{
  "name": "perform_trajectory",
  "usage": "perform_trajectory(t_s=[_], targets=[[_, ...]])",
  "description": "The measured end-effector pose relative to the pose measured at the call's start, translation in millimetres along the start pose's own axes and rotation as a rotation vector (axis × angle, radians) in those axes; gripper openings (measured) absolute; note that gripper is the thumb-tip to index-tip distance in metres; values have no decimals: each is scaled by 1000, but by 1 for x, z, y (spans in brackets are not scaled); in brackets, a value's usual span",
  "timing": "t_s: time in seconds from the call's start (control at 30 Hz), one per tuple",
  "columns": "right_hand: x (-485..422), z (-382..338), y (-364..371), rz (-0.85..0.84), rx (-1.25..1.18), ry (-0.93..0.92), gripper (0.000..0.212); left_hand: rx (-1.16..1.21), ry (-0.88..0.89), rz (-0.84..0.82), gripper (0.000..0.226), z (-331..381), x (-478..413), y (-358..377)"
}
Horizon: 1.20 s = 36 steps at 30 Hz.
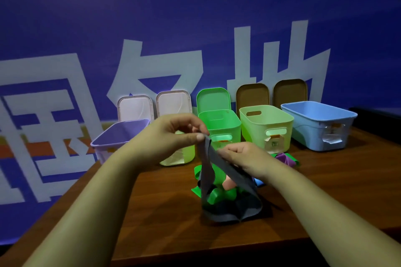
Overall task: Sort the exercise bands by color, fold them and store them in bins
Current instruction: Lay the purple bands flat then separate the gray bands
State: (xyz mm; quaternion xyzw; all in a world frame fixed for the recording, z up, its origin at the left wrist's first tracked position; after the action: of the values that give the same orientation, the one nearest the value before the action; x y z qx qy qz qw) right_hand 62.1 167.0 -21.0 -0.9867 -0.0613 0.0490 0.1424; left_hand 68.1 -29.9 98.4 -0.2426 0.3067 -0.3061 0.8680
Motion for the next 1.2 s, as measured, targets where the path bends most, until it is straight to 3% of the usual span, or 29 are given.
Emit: perform_trajectory(t_s=[0.2,0.33,0.47,0.53,0.7,0.8,0.97,1.2], targets=[[-10,-20,20,165,-90,-136,39,39,38,287,13,21,-7,-31],[-11,-26,35,141,-316,-111,55,8,1,379,14,25,-10,-50],[-9,-31,53,64,-344,-97,83,5,-19,445,16,28,-12,-67],[-5,-34,64,14,-363,-85,87,10,-27,477,15,29,-11,-74],[11,-47,99,-123,-371,-101,48,22,-58,518,15,27,-4,-82],[17,-49,113,-120,-283,-87,22,23,-87,522,14,15,-2,-86],[14,-32,136,-43,-350,18,16,-24,-146,561,13,-18,2,-94],[17,-1,158,-105,-74,118,12,-40,-254,614,11,-70,8,-90]])
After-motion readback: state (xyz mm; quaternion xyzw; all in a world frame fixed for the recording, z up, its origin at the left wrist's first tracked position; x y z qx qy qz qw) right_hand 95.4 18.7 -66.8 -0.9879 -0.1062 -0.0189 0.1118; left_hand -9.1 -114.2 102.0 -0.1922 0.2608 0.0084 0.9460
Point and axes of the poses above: each hand's wrist, its own x-axis away from the middle knuckle, its own y-axis out of the palm, z = x × y, the point moved 8 cm from there along -x, towards the middle knuckle
